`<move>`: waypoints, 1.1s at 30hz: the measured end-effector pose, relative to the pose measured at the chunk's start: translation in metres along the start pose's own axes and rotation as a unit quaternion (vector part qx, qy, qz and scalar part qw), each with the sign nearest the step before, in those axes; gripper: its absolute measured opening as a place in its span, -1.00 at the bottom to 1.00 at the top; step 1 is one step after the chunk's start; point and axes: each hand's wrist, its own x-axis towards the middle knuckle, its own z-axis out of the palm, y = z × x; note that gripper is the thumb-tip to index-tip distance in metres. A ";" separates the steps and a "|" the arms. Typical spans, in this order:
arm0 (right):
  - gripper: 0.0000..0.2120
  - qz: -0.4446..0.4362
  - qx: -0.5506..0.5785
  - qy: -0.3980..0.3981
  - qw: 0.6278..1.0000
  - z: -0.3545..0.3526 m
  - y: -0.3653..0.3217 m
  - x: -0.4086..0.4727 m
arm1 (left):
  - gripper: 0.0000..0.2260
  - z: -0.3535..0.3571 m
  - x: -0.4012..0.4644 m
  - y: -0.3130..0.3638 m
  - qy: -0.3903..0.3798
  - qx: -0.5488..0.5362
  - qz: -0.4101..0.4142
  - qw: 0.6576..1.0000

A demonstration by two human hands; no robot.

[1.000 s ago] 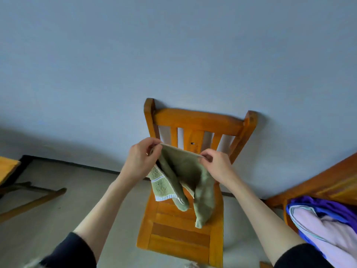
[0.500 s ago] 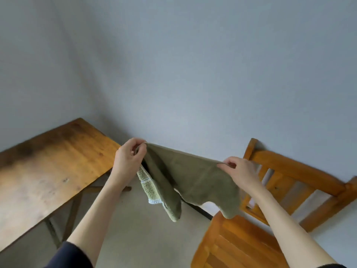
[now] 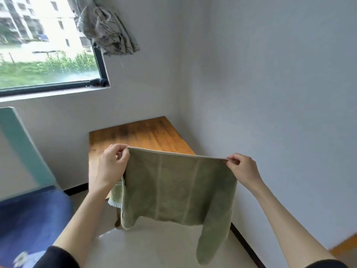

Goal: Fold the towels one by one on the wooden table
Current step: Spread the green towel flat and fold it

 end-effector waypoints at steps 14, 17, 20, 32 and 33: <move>-0.90 -0.066 0.011 -0.108 0.992 0.108 -0.038 0.160 | -0.91 -0.021 0.091 -0.090 0.026 0.082 -0.077 0.993; -0.90 -0.071 -0.017 -0.127 0.989 0.129 -0.037 0.192 | -0.93 -0.011 0.101 -0.107 0.017 0.101 -0.092 0.991; -0.92 -0.076 -0.032 -0.150 0.985 0.149 -0.033 0.219 | -0.94 -0.002 0.112 -0.124 0.008 0.110 -0.109 0.988; -0.82 -0.122 -0.133 -0.196 0.964 0.264 -0.041 0.354 | -0.95 0.042 0.238 -0.228 -0.042 0.161 -0.146 0.975; -0.82 -0.121 -0.146 -0.192 0.963 0.277 -0.041 0.366 | -0.96 0.049 0.253 -0.241 -0.049 0.160 -0.146 0.975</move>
